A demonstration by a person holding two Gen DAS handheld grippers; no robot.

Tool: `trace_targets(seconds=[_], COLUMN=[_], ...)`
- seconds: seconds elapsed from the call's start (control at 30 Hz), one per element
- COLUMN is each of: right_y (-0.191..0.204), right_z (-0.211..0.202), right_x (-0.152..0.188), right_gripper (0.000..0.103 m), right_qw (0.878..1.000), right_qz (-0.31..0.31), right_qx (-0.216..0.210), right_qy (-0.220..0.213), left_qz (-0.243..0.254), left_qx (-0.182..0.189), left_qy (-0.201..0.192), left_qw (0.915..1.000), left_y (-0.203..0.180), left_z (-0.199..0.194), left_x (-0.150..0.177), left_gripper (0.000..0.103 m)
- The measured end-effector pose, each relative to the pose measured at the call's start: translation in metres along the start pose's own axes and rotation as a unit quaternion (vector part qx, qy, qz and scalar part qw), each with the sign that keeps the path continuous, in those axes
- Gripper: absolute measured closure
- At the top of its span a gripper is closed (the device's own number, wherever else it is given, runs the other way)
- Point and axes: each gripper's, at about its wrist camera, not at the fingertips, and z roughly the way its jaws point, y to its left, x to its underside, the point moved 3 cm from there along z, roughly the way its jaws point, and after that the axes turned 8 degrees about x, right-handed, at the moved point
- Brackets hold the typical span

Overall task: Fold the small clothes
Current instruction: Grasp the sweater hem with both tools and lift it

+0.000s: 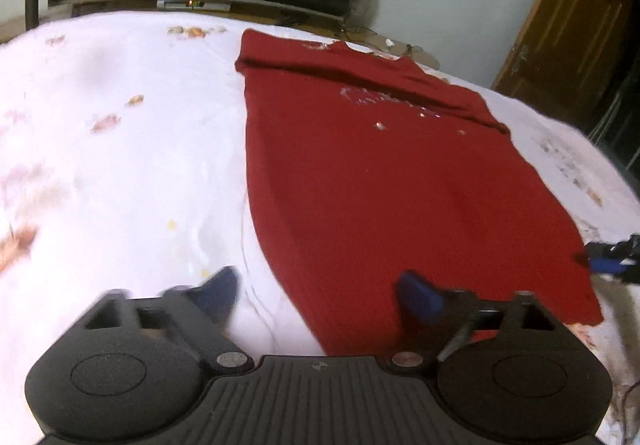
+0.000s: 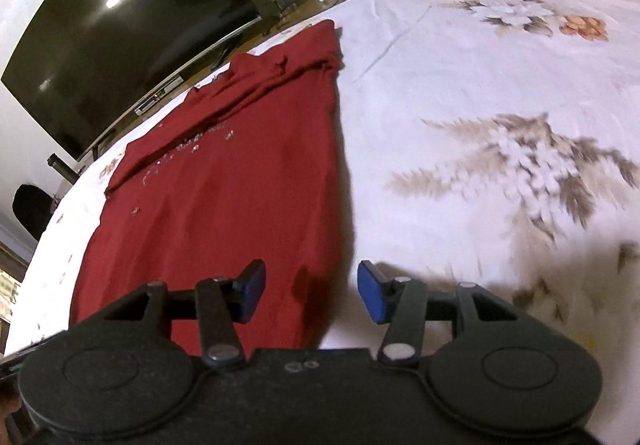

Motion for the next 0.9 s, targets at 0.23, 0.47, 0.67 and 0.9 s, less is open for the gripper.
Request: trace_targets(seconds=[0.23,0.47,0.67,0.9], right_y=[-0.003,-0.020,-0.024,-0.025], right_z=[-0.004,-0.004,0.004,0.019], right_x=[0.022,0.040,0.049,0.050], right_gripper=[0.053,0.057,0.065,0.082], right_qw=[0.999,0.986,0.971,0.958], right_qz=[0.010,0.084,0.137,0.173], right_qx=[-0.033,-0.131,-0.179,-0.212], right_qy=[0.028,0.061,0.077,0.088], left_qz=[-0.067,-0.231,-0.273,-0.285], left_qx=[0.105,0.190,0.215,0.195], left_qy=[0.017,0.012,0.001,-0.004], left_qw=[0.9921,0.9541,0.9376,0.9386], left_y=[0.010,0.037,0.048,0.051], left_z=[-0.007,-0.006,0.003,0.015], left_x=[0.010,0.041,0.047,0.053], left_gripper=[0.031,0.059,0.060,0.096])
